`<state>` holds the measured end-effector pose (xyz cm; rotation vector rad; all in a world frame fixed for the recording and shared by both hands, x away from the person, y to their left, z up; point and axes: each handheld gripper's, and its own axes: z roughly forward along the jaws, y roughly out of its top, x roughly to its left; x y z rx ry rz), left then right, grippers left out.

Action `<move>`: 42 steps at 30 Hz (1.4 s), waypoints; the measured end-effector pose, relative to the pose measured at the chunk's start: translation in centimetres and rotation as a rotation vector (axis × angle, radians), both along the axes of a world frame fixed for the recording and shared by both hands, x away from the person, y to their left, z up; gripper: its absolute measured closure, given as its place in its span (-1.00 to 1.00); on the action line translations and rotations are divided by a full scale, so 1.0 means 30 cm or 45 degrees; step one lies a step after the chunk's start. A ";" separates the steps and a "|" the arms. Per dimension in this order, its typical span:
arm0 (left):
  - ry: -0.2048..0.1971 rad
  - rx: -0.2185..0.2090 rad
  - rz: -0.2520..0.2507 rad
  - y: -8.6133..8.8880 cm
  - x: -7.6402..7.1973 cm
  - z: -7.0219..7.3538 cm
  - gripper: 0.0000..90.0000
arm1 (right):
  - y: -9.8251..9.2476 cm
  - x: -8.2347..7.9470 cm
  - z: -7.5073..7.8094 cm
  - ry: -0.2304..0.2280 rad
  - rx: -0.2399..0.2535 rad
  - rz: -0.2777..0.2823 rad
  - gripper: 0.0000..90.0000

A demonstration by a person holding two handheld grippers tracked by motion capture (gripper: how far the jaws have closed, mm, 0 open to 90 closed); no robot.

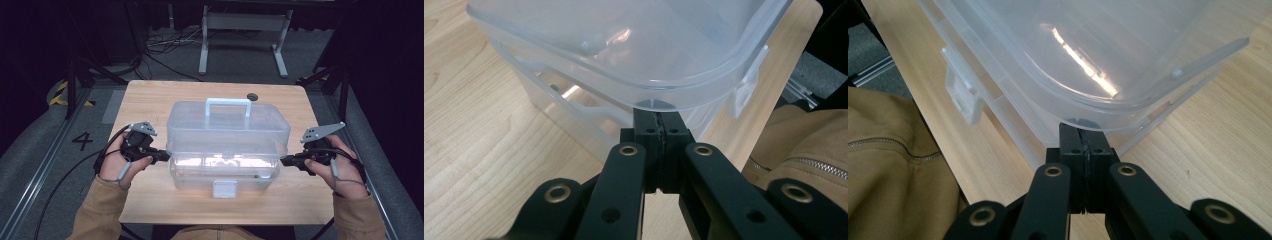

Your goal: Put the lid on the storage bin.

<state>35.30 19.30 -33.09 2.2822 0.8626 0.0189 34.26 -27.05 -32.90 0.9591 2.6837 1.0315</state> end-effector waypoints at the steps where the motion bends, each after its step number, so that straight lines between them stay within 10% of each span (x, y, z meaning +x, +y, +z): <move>1: 0.003 0.009 -0.005 -0.001 0.000 -0.001 1.00 | 0.000 0.001 -0.001 0.001 -0.006 0.001 1.00; 42: 0.147 0.206 -0.143 -0.040 0.006 -0.060 1.00 | 0.029 0.014 -0.063 0.161 -0.191 0.108 1.00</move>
